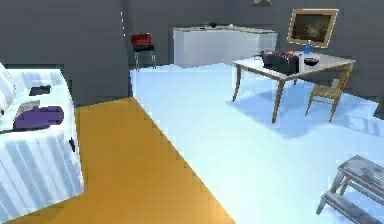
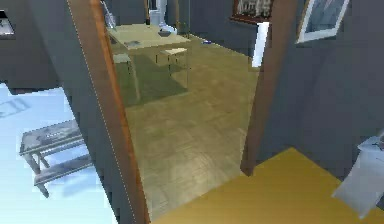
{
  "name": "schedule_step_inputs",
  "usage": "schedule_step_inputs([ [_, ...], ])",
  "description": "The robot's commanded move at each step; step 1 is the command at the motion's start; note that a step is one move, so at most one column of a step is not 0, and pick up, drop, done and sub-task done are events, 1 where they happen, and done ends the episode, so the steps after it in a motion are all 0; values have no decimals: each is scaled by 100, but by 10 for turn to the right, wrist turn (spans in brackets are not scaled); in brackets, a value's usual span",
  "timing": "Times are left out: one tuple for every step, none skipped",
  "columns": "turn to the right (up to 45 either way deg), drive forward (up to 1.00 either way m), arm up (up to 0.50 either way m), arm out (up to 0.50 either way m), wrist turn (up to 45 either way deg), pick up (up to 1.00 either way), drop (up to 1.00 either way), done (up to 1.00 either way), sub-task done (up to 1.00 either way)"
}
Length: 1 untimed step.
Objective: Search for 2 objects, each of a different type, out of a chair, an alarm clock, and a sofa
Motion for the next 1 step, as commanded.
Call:
schedule_step_inputs([
  [-150, 0, 0, 0, 0, 0, 0, 0, 0],
])
